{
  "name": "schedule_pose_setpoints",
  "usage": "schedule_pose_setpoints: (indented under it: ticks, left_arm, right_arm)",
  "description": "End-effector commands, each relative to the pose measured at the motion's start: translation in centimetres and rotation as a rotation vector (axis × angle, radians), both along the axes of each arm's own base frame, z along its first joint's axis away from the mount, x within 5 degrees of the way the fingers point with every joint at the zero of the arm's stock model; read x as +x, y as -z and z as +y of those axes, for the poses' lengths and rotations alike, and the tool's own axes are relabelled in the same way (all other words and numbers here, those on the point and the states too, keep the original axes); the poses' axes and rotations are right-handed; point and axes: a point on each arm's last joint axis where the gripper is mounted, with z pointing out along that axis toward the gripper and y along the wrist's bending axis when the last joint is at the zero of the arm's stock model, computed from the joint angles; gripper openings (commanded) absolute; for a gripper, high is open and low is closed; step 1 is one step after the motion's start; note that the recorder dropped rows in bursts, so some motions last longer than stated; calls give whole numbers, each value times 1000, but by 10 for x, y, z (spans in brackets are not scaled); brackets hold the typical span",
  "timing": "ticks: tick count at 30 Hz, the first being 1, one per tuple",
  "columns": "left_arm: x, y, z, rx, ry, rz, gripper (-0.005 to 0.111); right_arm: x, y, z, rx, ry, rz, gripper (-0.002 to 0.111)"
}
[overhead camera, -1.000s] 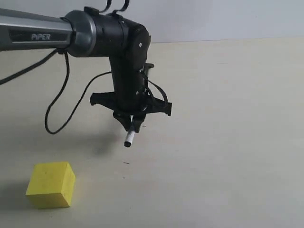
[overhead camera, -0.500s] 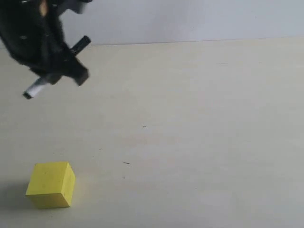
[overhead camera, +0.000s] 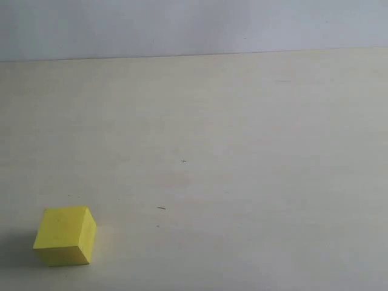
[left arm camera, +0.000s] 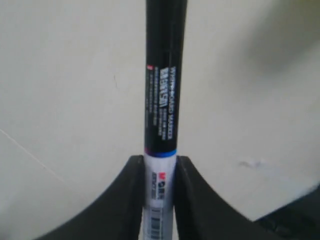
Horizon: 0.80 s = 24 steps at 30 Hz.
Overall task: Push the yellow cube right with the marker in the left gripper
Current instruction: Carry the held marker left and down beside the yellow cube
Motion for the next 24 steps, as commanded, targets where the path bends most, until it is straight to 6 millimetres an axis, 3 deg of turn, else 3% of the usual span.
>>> schedule_pose_setpoints:
  ticks: [1, 6, 10, 17, 20, 24]
  left_arm:
    - [-6, 29, 20, 155, 123, 127, 0]
    - [-6, 64, 20, 193, 450, 228, 0]
    - [-3, 82, 11, 136, 620, 204, 0]
    - [2, 108, 1, 27, 581, 265, 0]
    - [1, 114, 7, 81, 585, 359, 0]
    - [5, 114, 13, 133, 538, 346, 0]
  right_arm:
    - [0, 1, 0, -1, 7, -3, 0]
    - [0, 1, 0, -1, 7, -3, 0]
    - [0, 1, 0, -1, 7, -3, 0]
    - [0, 1, 0, -1, 7, -3, 0]
    - [0, 1, 0, -1, 7, -3, 0]
    - [0, 1, 0, -1, 7, -3, 0]
